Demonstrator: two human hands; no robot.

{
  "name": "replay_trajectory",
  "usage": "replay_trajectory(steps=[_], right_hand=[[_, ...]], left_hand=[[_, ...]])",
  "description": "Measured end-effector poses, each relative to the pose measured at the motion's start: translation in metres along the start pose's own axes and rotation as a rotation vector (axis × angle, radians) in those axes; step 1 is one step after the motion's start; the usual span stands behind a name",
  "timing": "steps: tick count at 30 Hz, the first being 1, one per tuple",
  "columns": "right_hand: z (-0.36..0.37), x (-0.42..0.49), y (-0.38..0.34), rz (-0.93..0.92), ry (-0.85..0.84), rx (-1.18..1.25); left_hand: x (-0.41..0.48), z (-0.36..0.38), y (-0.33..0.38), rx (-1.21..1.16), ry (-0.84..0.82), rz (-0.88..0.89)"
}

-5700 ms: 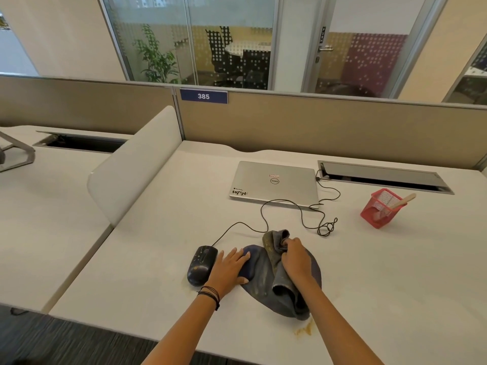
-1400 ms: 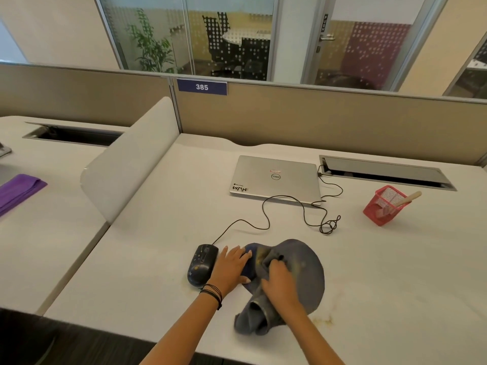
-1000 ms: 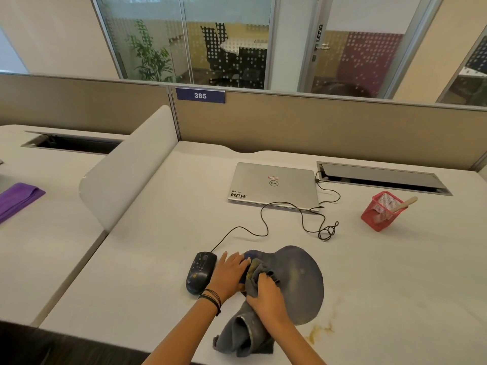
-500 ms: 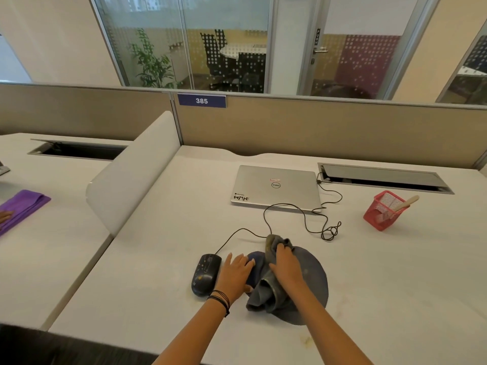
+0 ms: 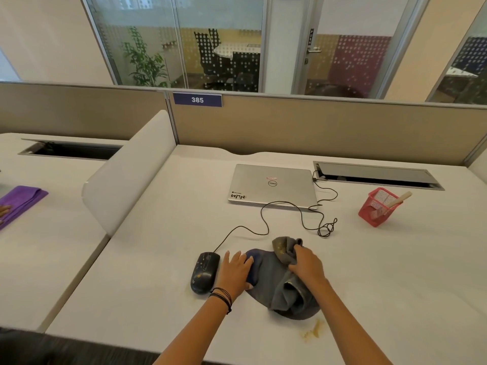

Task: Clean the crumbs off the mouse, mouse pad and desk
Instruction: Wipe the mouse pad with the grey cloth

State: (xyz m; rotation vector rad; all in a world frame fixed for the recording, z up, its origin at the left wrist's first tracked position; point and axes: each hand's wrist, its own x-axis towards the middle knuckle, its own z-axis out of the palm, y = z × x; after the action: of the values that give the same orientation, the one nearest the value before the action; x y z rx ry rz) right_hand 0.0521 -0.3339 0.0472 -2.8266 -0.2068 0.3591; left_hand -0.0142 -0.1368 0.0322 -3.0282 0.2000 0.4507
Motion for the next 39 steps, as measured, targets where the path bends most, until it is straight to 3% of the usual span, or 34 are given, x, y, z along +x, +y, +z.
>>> replay_trajectory(steps=[5,12,21,27,32,36,39], right_hand=[[-0.022,0.003,0.025,0.114,0.019,-0.125],[-0.044,0.005,0.028,0.185,0.098,-0.096],[-0.016,-0.014,-0.018,0.053,-0.098,-0.038],[-0.031,-0.018,-0.023,-0.058,-0.199,0.274],[-0.037,-0.023,-0.026,-0.035,-0.229,0.57],[-0.029,-0.033,-0.031,-0.032,-0.158,0.378],[-0.016,-0.042,-0.037,-0.027,-0.191,0.286]], left_hand=[[-0.002,0.002,0.0,0.003,0.004,-0.006],[-0.005,0.003,0.002,-0.049,0.02,-0.024],[-0.01,0.001,0.003,-0.079,0.025,-0.037],[-0.023,0.006,0.002,-0.209,0.101,-0.029],[-0.045,0.02,-0.019,-0.456,0.321,-0.119],[-0.063,0.034,-0.031,-0.542,0.384,-0.139],[-0.063,0.035,-0.023,-0.419,0.358,-0.089]])
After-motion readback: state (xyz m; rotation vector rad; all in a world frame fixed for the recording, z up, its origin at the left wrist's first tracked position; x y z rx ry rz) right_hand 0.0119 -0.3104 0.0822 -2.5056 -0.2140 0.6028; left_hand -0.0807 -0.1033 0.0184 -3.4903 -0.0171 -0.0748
